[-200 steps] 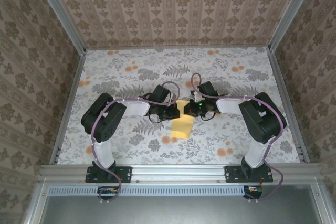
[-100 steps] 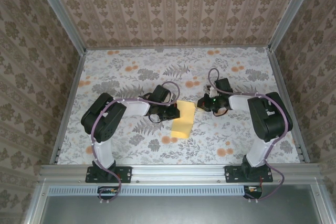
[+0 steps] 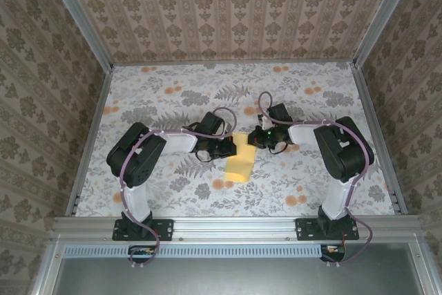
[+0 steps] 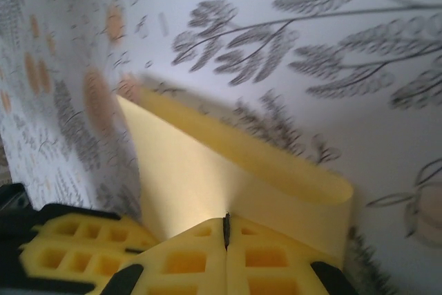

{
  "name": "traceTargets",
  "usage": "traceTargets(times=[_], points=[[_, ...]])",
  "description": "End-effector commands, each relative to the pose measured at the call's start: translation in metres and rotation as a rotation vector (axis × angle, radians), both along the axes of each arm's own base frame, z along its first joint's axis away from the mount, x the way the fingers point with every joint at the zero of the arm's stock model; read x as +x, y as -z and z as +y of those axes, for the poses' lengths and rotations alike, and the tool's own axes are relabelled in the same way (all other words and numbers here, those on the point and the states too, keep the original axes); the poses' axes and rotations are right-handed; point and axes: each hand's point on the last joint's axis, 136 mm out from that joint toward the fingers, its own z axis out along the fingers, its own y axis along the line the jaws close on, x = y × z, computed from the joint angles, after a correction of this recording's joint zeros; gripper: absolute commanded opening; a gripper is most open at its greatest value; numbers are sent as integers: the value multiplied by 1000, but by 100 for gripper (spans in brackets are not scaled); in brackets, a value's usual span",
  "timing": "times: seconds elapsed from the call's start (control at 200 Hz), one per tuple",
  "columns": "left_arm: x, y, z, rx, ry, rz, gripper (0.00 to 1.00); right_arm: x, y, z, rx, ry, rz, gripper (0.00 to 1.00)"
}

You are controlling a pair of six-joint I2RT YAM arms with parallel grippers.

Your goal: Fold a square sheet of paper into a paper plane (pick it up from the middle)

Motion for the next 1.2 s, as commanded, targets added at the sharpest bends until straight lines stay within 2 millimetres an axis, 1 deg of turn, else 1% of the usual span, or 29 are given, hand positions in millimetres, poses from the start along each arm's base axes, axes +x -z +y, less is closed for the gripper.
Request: traceTargets(times=[0.0, 0.09, 0.135, 0.18, 0.245, 0.33, 0.365, 0.425, 0.51, 0.66, 0.715, 0.76, 0.86, 0.945, 1.035, 1.195], points=[[-86, 101, 108, 513, -25, 308, 0, 18, 13, -23, -55, 79, 20, 0], [-87, 101, 108, 512, -22, 309, 0, 29, 17, -43, -76, 128, 25, 0], [-87, 102, 108, 511, -22, 308, 0, 35, 13, -52, -89, 147, 21, 0], [-87, 102, 107, 510, -20, 307, 0, 40, 7, -59, -102, 159, 8, 0], [-86, 102, 107, 510, -18, 306, 0, 42, -4, -64, -119, 166, -6, 0], [-85, 102, 107, 508, -21, 301, 0, 38, -21, -64, -106, 167, -27, 0], [-85, 102, 106, 509, -22, 299, 0, 33, -29, -62, -88, 163, -38, 0], [-84, 102, 106, 509, -24, 295, 0, 21, -39, -56, -57, 153, -41, 0], [-83, 103, 106, 507, -24, 292, 0, -4, -45, -43, -19, 128, -33, 0], [-81, 103, 105, 502, -28, 280, 0, -53, -40, -9, 25, 46, 29, 0], [-80, 103, 104, 496, -34, 279, 0, -67, -37, 0, 35, 30, 47, 0], [-80, 103, 103, 492, -37, 276, 0, -76, -33, 3, 34, 29, 63, 0], [-79, 103, 101, 477, -48, 274, 0, -90, -23, 8, 42, 34, 81, 0], [-81, 104, 101, 470, -53, 276, 0, -97, -16, 14, 58, 21, 98, 0], [-82, 105, 100, 467, -55, 274, 0, -100, -15, 19, 59, 2, 98, 0], [-83, 106, 101, 467, -66, 277, 0, -98, -18, 28, 64, -25, 84, 0]])
